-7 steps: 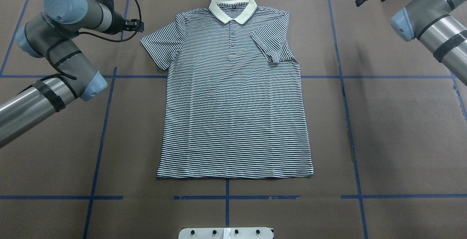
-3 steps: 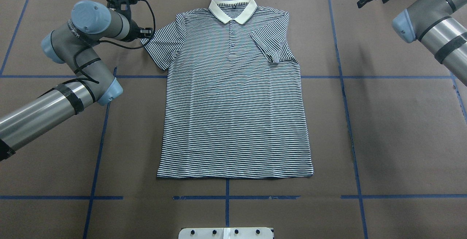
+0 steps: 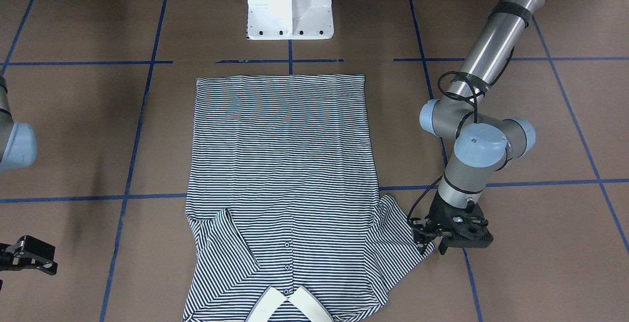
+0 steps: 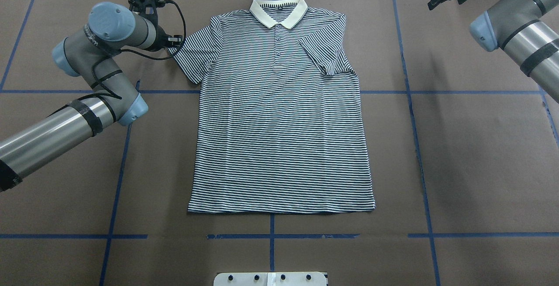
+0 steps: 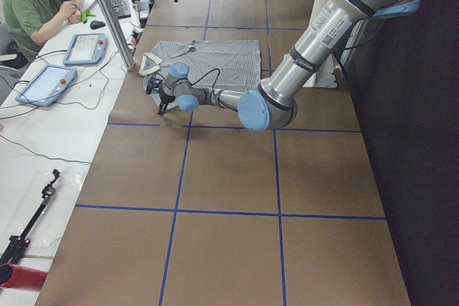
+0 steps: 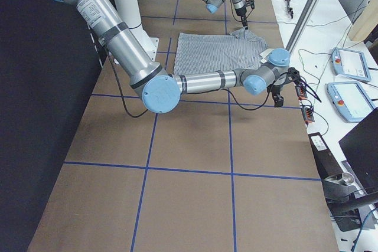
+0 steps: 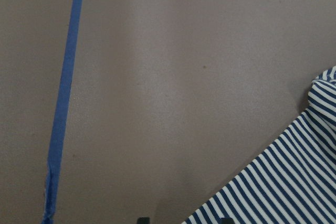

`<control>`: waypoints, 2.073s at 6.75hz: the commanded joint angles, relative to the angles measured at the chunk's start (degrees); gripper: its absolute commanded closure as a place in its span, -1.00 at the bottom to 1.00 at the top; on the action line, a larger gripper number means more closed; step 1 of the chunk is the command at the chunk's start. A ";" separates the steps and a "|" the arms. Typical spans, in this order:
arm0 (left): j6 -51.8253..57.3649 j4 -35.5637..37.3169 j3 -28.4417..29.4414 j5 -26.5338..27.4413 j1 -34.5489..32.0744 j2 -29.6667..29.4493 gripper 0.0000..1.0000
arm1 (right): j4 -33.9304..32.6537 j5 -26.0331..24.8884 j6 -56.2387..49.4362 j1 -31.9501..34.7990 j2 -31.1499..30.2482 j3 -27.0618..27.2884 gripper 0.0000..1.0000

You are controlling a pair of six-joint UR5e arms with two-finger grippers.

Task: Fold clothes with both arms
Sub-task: 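Raise the right gripper away while the left gripper approaches the other sleeve, then fold the sleeve nearest the left gripper inward onto the shirt body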

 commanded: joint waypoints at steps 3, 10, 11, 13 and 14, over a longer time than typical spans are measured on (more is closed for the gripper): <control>0.02 -1.62 -0.14 0.00 0.00 -0.21 1.00 | -0.01 -0.05 0.02 -0.08 0.00 -0.01 -1.00; -16.39 19.37 -3.59 2.44 7.02 -15.47 1.00 | -0.01 -0.14 0.20 -0.16 -0.27 -0.01 -1.00; -17.55 19.38 -1.83 3.33 7.82 -16.72 1.00 | 0.08 -0.14 0.29 -0.16 -0.27 -0.01 -1.00; -17.74 19.38 -1.20 3.34 7.74 -17.00 1.00 | 0.08 -0.05 1.25 -0.43 -0.09 0.08 -1.00; -17.30 19.38 -0.94 3.43 7.74 -17.00 0.80 | 0.08 -0.14 1.69 -0.60 0.08 0.17 -1.00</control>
